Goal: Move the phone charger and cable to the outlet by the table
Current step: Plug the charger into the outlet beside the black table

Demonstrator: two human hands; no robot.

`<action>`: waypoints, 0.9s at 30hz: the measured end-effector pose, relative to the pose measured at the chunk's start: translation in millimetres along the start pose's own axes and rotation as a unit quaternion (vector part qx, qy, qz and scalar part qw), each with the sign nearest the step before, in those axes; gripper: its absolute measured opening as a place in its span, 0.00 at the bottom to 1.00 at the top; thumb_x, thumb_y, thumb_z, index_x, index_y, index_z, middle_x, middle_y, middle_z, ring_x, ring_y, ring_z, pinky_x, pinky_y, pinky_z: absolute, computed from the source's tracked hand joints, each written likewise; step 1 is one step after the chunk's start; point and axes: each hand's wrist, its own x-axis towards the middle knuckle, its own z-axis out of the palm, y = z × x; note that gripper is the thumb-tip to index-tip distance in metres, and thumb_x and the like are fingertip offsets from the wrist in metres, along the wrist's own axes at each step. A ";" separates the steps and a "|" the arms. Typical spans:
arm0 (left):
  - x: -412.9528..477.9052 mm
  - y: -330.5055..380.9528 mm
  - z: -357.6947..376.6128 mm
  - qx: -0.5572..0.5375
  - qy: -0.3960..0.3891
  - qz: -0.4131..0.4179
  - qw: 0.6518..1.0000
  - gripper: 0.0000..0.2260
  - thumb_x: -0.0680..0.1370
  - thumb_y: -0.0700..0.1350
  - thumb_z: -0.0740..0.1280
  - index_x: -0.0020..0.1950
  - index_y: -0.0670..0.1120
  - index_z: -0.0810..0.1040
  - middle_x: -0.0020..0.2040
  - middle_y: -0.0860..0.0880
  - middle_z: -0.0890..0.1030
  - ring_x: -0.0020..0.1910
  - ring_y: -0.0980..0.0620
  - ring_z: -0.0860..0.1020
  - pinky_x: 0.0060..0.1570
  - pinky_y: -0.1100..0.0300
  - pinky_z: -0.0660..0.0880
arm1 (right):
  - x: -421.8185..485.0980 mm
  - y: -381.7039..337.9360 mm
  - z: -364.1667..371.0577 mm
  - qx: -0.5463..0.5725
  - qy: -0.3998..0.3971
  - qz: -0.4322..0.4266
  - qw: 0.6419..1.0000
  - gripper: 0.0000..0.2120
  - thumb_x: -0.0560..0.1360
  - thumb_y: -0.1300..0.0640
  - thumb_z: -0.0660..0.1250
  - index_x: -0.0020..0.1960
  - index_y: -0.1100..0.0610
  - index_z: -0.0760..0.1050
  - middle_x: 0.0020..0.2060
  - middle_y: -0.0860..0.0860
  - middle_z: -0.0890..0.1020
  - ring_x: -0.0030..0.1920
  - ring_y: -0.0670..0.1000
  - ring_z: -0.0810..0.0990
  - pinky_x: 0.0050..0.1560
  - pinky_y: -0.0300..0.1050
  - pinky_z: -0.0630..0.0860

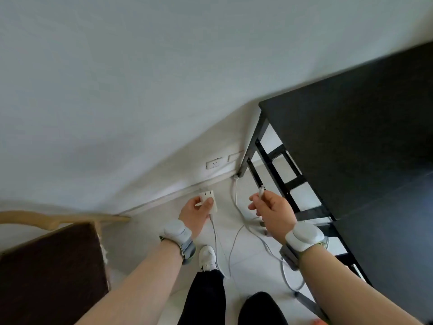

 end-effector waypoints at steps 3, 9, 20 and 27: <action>29.6 4.5 4.4 -0.039 -0.008 -0.031 0.999 0.15 0.76 0.49 0.64 0.57 0.40 0.72 0.40 0.43 0.79 0.33 0.48 0.74 0.29 0.63 0.74 | 25.8 2.0 15.5 -0.002 0.000 0.009 1.000 0.08 0.76 0.51 0.61 0.45 0.51 0.77 0.37 0.45 0.82 0.37 0.53 0.78 0.45 0.54 0.78; 117.7 -16.9 26.5 -0.125 0.011 -0.120 0.985 0.15 0.78 0.48 0.63 0.61 0.42 0.70 0.45 0.47 0.78 0.36 0.50 0.81 0.35 0.61 0.78 | 107.2 34.9 42.1 0.007 -0.024 0.047 0.999 0.07 0.77 0.51 0.61 0.45 0.51 0.77 0.39 0.47 0.83 0.38 0.51 0.79 0.47 0.52 0.78; 261.1 -85.4 63.0 -0.184 0.022 -0.150 0.971 0.19 0.76 0.45 0.65 0.63 0.38 0.69 0.44 0.45 0.77 0.40 0.46 0.79 0.40 0.57 0.78 | 239.4 123.0 103.9 -0.036 -0.081 0.050 0.995 0.10 0.76 0.50 0.60 0.45 0.54 0.77 0.38 0.46 0.82 0.44 0.52 0.81 0.52 0.57 0.77; 337.7 -126.7 84.2 -0.206 -0.003 -0.141 0.968 0.15 0.76 0.38 0.65 0.61 0.37 0.71 0.44 0.43 0.77 0.44 0.46 0.78 0.45 0.58 0.77 | 304.6 173.9 140.8 -0.069 -0.097 0.050 0.992 0.10 0.77 0.50 0.59 0.48 0.53 0.77 0.40 0.47 0.83 0.42 0.52 0.80 0.50 0.52 0.78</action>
